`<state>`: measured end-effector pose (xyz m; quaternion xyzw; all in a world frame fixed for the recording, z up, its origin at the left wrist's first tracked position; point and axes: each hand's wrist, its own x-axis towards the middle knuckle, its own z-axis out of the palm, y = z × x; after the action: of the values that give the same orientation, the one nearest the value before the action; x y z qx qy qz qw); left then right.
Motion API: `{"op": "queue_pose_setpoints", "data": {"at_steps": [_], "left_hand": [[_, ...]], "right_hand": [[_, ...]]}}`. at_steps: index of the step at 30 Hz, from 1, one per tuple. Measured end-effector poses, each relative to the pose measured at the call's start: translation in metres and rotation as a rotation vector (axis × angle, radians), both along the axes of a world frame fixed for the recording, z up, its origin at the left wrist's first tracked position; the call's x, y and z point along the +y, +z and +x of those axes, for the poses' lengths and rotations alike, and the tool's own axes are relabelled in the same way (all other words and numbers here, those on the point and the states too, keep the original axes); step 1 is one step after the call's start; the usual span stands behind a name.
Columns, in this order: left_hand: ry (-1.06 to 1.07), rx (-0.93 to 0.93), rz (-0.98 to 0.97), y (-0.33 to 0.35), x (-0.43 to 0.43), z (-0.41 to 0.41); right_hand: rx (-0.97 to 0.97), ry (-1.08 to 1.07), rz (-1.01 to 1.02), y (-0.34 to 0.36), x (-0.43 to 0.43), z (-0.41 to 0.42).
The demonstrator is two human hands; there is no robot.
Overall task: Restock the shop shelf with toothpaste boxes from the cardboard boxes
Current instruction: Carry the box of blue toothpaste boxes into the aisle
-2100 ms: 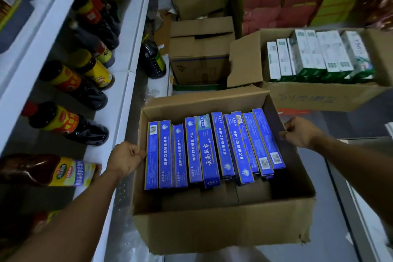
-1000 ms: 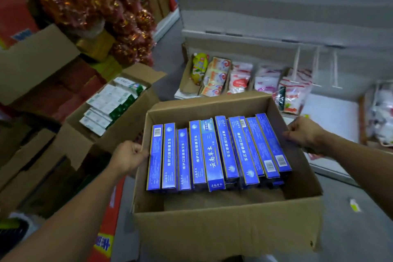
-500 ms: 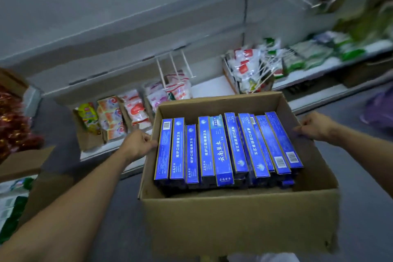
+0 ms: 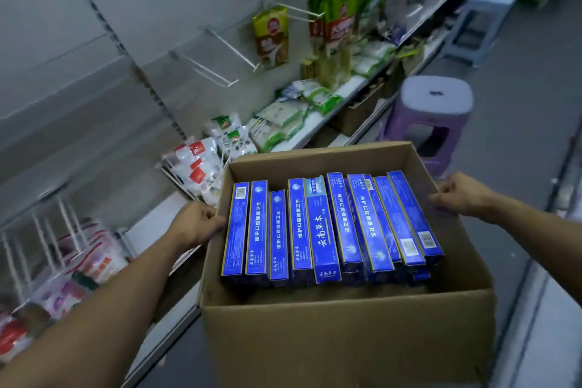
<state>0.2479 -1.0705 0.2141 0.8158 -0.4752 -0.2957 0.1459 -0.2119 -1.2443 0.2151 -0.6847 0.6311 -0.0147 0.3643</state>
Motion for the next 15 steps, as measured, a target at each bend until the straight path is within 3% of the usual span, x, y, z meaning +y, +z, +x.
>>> {"op": "queue_pose_setpoints", "data": {"at_steps": [8,15], "left_hand": [[-0.171,0.080,-0.005,-0.001,-0.204,-0.064],[-0.418,-0.010,-0.030,0.013,-0.369,-0.128]], "right_hand": [[0.020,-0.242,-0.023,0.018,-0.090,-0.088],[0.035,-0.440,-0.034,0.020,-0.158,-0.157]]}}
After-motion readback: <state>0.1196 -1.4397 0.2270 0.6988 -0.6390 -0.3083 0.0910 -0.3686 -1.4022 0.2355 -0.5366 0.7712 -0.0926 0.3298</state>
